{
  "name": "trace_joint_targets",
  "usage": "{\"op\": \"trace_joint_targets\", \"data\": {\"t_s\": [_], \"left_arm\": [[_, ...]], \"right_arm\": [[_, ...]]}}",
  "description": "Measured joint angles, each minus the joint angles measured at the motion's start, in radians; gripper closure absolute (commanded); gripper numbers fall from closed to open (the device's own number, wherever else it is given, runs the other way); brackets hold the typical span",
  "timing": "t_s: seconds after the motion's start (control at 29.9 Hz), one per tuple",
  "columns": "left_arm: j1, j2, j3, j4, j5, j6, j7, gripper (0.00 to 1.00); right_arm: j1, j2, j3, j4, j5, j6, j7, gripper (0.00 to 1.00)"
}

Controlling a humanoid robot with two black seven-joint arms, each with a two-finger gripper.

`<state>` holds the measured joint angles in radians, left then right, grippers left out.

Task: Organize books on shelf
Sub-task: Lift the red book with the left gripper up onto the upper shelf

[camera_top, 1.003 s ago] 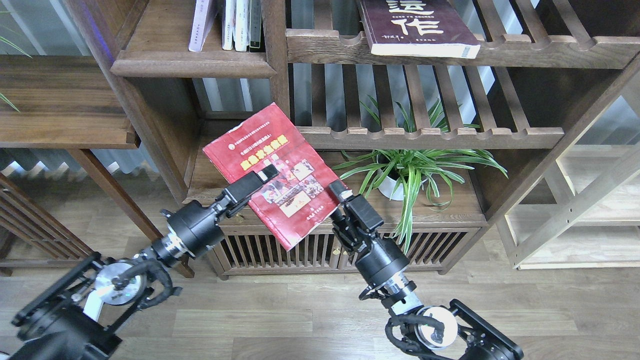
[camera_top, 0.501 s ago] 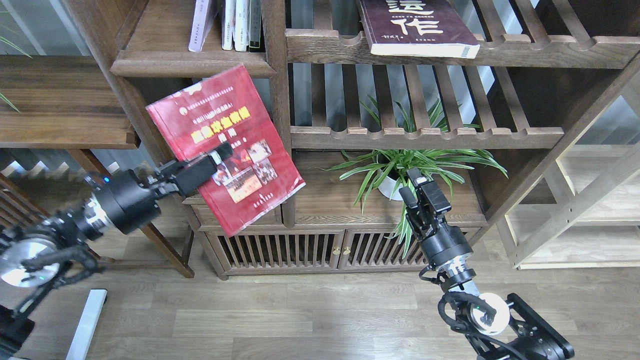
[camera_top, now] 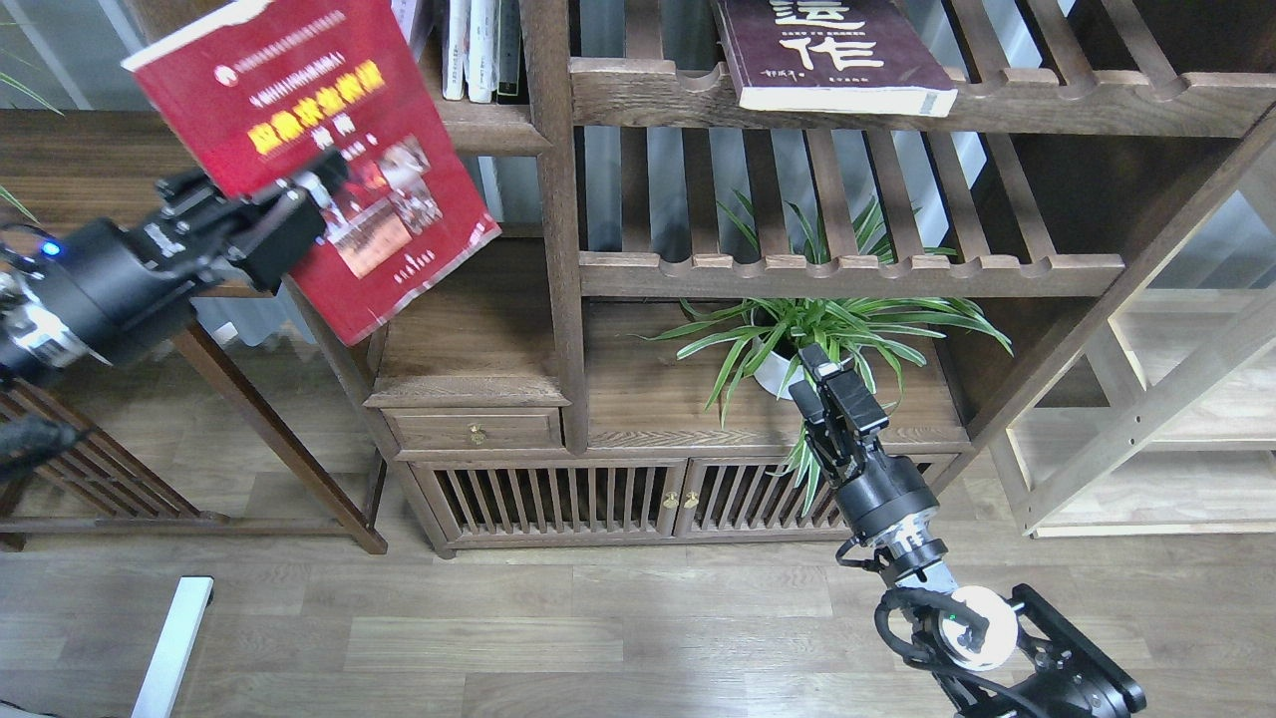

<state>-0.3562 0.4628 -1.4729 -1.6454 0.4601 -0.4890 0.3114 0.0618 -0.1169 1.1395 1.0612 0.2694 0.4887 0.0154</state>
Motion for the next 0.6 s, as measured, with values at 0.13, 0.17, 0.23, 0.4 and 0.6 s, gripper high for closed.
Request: {"op": "trace_joint_targets", "data": {"t_s": [0.13,0.17,0.23,0.4,0.6], "left_arm": [[-0.009,-0.053,-0.069,0.0,0.035,0.0,0.0,1.0],[-0.017,-0.063,-0.08,-0.001,0.044,0.0,-0.001,1.0],[-0.032,-0.082,-0.095,-0.002,0.057,0.0,-0.004,1.0],[-0.056,-0.111,-0.12,-0.006,0.096,0.002,-0.02,1.0],[-0.111,-0.119,-0.131,-0.007,0.138,0.135,-0.075,1.0]], "right_arm": [[0.0,0.0,-0.015,-0.009,-0.002,0.0,0.0,0.23],[-0.001,0.0,-0.017,-0.011,-0.002,0.0,0.0,0.23],[-0.003,0.001,-0.021,-0.012,-0.002,0.0,0.0,0.23],[-0.002,0.002,-0.037,-0.019,-0.003,0.0,0.0,0.23],[0.002,0.006,-0.043,-0.024,-0.003,0.0,-0.001,0.23]]}}
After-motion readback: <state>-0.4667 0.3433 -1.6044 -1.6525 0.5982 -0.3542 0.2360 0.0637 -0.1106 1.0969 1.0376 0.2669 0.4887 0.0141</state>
